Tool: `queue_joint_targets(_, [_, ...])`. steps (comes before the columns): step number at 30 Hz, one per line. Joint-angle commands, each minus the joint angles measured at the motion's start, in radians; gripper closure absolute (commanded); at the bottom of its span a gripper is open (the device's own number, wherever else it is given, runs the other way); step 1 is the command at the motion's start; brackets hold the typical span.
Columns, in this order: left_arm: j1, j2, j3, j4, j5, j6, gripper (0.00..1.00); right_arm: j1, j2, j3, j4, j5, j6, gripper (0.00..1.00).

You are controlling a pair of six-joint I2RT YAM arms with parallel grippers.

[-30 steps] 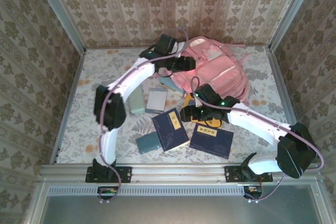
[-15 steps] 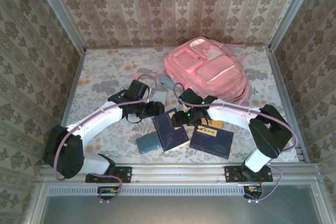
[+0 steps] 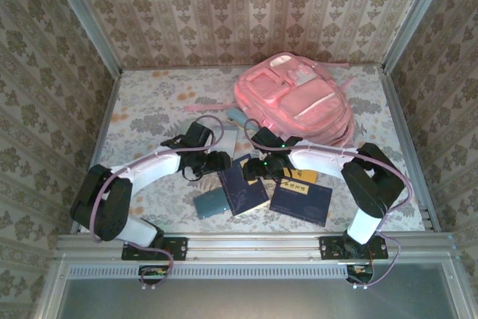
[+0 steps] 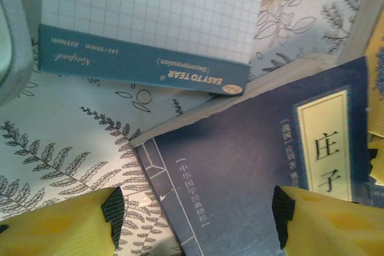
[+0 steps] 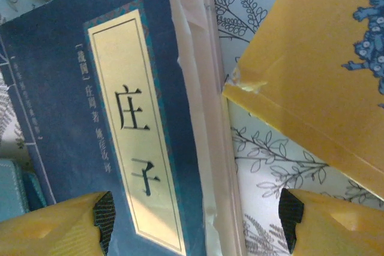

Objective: Pack the student bag

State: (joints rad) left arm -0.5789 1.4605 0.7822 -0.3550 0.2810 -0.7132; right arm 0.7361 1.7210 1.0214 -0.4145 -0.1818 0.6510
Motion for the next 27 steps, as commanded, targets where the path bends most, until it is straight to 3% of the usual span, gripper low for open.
queue_joint_targets(1, [0.002,0.018,-0.014,0.053,0.014,-0.059,0.31,0.001,0.027,0.031,0.015,0.016,0.028,0.26])
queue_joint_targets(15, [-0.015,0.117,-0.015,0.167,0.061,-0.146,0.33,-0.020,0.079,0.059,0.084,-0.089,0.063,0.47])
queue_joint_targets(27, [-0.014,0.122,-0.003,0.191,0.077,-0.151,0.35,-0.026,0.041,0.103,0.050,-0.076,0.063,0.90])
